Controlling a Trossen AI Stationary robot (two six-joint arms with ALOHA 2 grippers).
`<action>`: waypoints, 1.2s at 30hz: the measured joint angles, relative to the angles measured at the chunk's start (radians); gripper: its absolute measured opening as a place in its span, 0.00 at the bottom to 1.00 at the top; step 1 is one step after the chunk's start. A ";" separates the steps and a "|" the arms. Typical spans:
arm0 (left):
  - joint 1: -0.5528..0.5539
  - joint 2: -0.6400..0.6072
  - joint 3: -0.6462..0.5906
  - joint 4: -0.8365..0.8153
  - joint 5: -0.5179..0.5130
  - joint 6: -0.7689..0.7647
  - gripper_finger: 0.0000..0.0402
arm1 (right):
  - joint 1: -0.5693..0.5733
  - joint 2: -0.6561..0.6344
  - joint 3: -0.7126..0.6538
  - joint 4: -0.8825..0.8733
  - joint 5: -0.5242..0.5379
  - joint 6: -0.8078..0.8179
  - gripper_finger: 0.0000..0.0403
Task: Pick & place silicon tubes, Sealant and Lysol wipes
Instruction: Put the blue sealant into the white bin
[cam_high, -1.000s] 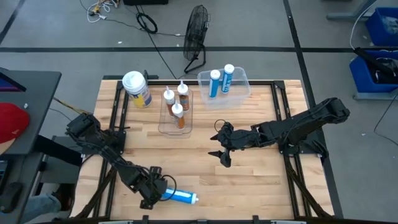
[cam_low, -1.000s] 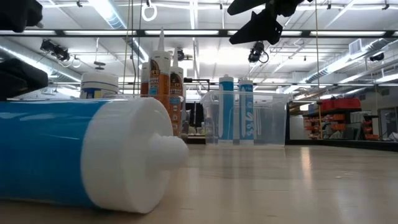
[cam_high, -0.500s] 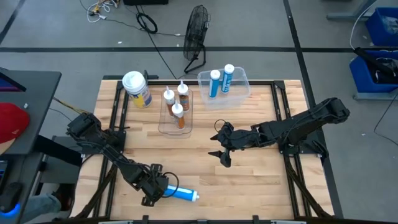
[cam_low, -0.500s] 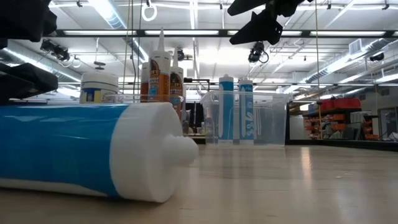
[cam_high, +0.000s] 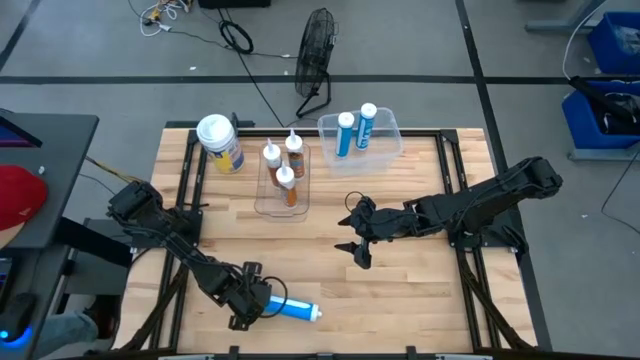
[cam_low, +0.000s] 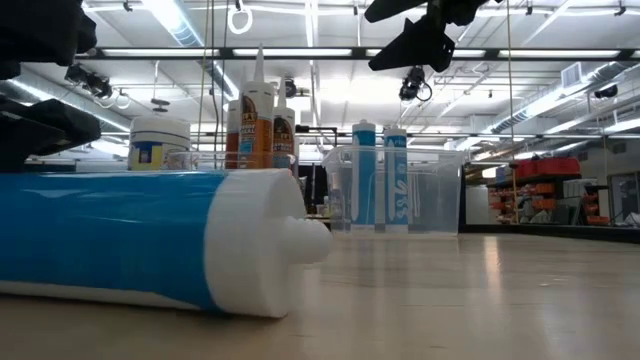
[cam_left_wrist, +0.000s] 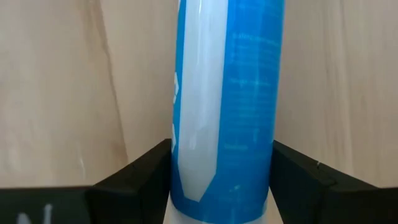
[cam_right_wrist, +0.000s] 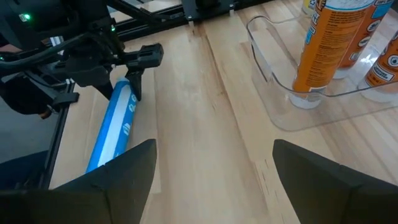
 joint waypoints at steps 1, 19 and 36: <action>0.005 0.000 0.000 0.000 -0.003 0.008 0.57 | 0.000 0.000 0.000 0.000 0.000 -0.002 0.81; 0.028 -0.003 0.197 -0.469 -0.521 -0.098 0.56 | -0.001 -0.001 0.000 -0.083 -0.004 0.059 0.81; 0.001 -0.005 0.257 -0.666 -0.660 -0.257 0.56 | 0.000 -0.001 0.000 -0.092 0.029 0.079 0.81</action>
